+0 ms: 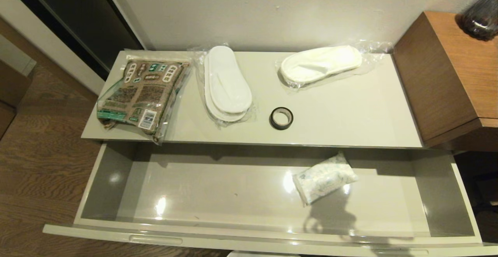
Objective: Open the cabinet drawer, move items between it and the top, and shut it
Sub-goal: Pick up the disposable slippers on the table
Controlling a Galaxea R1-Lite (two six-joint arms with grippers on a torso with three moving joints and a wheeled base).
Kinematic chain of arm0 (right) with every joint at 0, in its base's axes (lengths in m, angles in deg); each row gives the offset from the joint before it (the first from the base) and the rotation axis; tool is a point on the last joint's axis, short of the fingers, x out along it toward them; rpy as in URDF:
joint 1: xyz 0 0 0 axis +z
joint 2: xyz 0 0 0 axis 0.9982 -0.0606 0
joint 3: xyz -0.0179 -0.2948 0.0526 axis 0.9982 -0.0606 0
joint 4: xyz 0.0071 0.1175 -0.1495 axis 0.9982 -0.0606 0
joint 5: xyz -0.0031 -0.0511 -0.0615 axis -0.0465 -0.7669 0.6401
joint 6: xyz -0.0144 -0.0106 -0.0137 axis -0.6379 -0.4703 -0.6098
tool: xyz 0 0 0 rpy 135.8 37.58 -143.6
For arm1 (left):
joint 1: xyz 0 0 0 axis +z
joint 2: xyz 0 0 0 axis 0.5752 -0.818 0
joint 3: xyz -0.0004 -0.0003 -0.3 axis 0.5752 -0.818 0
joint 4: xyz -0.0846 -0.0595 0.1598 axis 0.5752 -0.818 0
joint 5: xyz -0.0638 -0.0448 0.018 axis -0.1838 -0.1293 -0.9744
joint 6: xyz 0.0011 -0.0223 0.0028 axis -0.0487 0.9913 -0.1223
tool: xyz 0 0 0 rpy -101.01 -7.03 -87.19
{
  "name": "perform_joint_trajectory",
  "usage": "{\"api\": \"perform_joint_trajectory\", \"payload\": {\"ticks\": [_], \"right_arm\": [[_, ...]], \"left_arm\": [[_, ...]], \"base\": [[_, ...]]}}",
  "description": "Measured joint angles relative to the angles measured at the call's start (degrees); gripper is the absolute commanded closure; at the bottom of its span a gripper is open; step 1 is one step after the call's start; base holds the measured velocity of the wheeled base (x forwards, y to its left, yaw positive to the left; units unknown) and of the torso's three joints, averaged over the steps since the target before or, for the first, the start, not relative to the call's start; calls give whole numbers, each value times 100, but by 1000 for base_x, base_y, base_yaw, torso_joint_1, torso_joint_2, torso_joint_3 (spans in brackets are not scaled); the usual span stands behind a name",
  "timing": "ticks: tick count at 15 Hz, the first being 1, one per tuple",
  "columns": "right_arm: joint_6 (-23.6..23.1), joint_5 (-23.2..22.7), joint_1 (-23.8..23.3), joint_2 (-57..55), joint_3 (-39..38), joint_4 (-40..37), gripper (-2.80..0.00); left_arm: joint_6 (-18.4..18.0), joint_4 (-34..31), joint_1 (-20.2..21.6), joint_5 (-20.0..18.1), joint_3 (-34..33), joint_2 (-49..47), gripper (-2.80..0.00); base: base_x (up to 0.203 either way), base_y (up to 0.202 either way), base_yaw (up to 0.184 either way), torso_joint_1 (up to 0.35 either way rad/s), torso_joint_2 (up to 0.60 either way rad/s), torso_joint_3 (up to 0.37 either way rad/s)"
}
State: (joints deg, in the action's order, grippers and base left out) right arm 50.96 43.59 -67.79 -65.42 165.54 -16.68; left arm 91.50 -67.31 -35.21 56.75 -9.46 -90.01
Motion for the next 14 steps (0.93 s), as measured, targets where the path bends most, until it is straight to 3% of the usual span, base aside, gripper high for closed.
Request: {"api": "perform_joint_trajectory", "payload": {"ticks": [3,6,7,10,14], "right_arm": [[92,246,2,-1093,698,340,0],[-74,766,23,-2313,1007,1333,0],[-116,908,38,-2650,1045,1769,-280],[-513,1219,69,-3296,1098,3074,-280],[-1747,1605,174,-3561,1099,4440,-280]], "left_arm": [[-2,-2,0,2,0,0,0],[0,-2,0,0,0,0,0],[1,-4,0,0,0,0,0],[0,1,0,2,0,0,0],[0,-3,0,0,0,0,0]], "base": [[0,0,0,0,0,0],[0,0,0,0,0,0],[0,0,0,0,0,0],[0,0,0,0,0,0],[0,0,0,0,0,0]]}}
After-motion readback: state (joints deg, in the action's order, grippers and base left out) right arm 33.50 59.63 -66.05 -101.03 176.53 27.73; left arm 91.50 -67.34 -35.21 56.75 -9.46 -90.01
